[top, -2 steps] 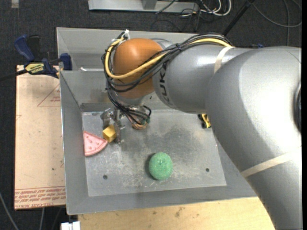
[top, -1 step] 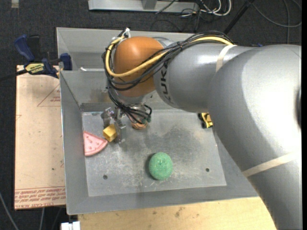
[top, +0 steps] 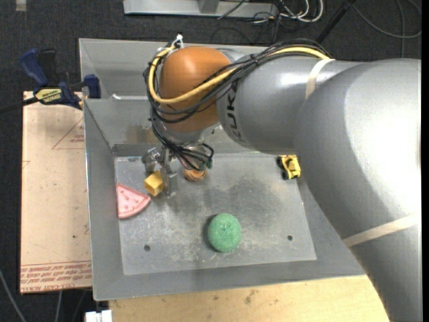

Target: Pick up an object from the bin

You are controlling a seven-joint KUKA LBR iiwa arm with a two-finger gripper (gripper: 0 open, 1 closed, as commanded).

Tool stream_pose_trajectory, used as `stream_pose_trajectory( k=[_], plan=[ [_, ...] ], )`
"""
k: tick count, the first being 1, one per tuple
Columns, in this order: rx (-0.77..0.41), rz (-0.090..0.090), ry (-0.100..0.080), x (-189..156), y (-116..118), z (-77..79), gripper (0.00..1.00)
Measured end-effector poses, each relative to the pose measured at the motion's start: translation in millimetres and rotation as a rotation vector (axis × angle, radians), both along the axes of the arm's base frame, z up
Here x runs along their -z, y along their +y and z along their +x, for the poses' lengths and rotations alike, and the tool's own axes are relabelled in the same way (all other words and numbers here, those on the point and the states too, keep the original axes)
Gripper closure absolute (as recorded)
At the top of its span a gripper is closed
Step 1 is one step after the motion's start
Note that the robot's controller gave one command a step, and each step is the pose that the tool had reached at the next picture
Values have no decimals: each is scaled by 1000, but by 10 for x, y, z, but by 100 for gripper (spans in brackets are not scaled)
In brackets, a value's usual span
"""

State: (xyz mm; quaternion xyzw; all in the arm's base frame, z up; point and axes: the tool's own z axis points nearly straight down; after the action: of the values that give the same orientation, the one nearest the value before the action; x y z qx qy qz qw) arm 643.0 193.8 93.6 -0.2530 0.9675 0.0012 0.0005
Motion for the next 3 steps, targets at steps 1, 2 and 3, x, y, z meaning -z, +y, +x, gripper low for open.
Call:
stream_pose_trajectory(
  k=[1, 2, 3],
  plan=[
    [0, -1, 2, -131, 0, -6, 100],
    [0, -1, 2, -343, 1, -7, 100],
    [0, -1, -1, -531, 4, 2, 100]
  ],
)
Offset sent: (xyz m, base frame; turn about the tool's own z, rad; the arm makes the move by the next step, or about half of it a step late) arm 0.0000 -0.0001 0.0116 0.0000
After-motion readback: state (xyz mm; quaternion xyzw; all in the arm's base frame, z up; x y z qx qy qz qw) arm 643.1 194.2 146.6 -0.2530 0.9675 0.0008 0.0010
